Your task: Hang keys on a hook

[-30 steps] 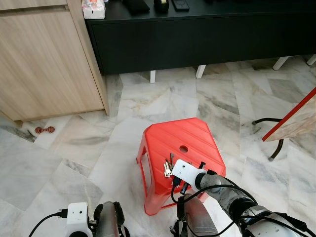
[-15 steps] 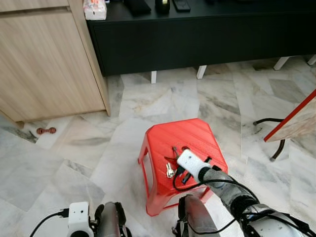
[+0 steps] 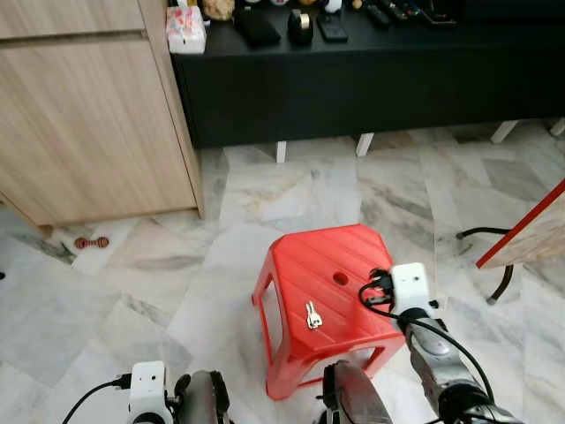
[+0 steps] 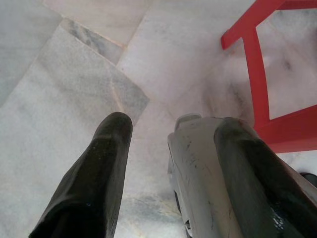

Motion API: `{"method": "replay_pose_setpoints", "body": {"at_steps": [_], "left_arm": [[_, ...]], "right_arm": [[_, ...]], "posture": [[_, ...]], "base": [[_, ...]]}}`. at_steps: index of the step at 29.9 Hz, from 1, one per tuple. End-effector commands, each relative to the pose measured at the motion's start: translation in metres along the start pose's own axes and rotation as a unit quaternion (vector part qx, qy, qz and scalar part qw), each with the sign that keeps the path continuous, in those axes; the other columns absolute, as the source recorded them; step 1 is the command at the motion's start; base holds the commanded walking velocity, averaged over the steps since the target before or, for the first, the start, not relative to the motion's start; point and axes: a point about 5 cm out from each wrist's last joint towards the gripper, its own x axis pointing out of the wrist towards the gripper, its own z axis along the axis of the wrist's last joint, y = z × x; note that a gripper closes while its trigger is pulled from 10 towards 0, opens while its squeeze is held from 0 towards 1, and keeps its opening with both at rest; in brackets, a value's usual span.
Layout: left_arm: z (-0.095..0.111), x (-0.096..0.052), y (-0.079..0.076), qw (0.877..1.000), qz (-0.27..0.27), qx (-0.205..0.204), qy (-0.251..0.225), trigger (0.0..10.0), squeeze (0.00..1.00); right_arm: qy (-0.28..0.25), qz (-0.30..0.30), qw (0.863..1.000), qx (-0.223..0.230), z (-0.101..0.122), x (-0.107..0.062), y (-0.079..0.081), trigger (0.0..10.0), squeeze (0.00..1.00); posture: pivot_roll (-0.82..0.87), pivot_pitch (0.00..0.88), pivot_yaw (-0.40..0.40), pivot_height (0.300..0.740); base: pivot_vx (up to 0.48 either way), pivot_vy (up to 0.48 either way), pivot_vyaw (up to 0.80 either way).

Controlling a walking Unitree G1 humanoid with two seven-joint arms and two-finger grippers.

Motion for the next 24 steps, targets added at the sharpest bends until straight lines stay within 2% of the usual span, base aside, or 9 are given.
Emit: {"method": "replay_pose_setpoints", "body": {"at_steps": [1,5,9,10,11,16,20,24], "left_arm": [[-0.055,-0.02,-0.017,0.991,-0.035,0.016,0.129,10.0,0.0],[-0.044,-0.013,-0.017,0.992,-0.034,0.02,0.121,10.0,0.0],[-0.036,-0.008,-0.017,0.993,-0.034,0.021,0.114,10.0,0.0],[-0.034,-0.006,-0.017,0.993,-0.033,0.021,0.113,10.0,0.0],[-0.031,-0.005,-0.017,0.993,-0.032,0.021,0.111,10.0,0.0],[-0.028,-0.002,-0.017,0.993,-0.031,0.021,0.109,10.0,0.0],[-0.025,0.0,-0.017,0.993,-0.03,0.023,0.111,10.0,0.0],[-0.022,0.002,-0.017,0.993,-0.031,0.025,0.11,10.0,0.0]], "right_arm": [[-0.029,-0.034,0.999,0.025,0.006,-0.002,-0.007,0.0,0.0],[-0.092,-0.084,0.991,0.05,0.029,-0.002,-0.012,0.0,0.0],[-0.13,-0.1,0.985,0.058,0.046,-0.001,-0.013,0.0,0.0],[-0.144,-0.099,0.982,0.066,0.052,-0.002,-0.012,0.4,0.0],[-0.162,-0.094,0.98,0.072,0.058,-0.004,-0.011,10.0,0.0],[-0.173,-0.096,0.977,0.081,0.061,-0.009,-0.01,10.0,0.0],[-0.161,-0.088,0.98,0.081,0.051,-0.023,-0.006,10.0,0.0],[-0.157,-0.097,0.979,0.088,0.049,-0.026,-0.007,10.0,0.0]], "posture": [[0.06,0.084,-0.116,0.608],[0.05,0.045,-0.101,0.608],[0.05,0.022,-0.095,0.608],[0.05,0.016,-0.094,0.608],[0.04,0.011,-0.092,0.608],[0.03,0.003,-0.088,0.608],[0.03,0.0,-0.084,0.608],[0.03,0.0,-0.08,0.608]], "base": [[0.0,0.0,0.0],[0.0,0.0,0.0],[0.0,0.0,0.0],[0.0,0.0,0.0],[0.0,0.0,0.0],[0.0,0.0,0.0],[0.0,0.0,0.0],[0.0,0.0,0.0]]}}
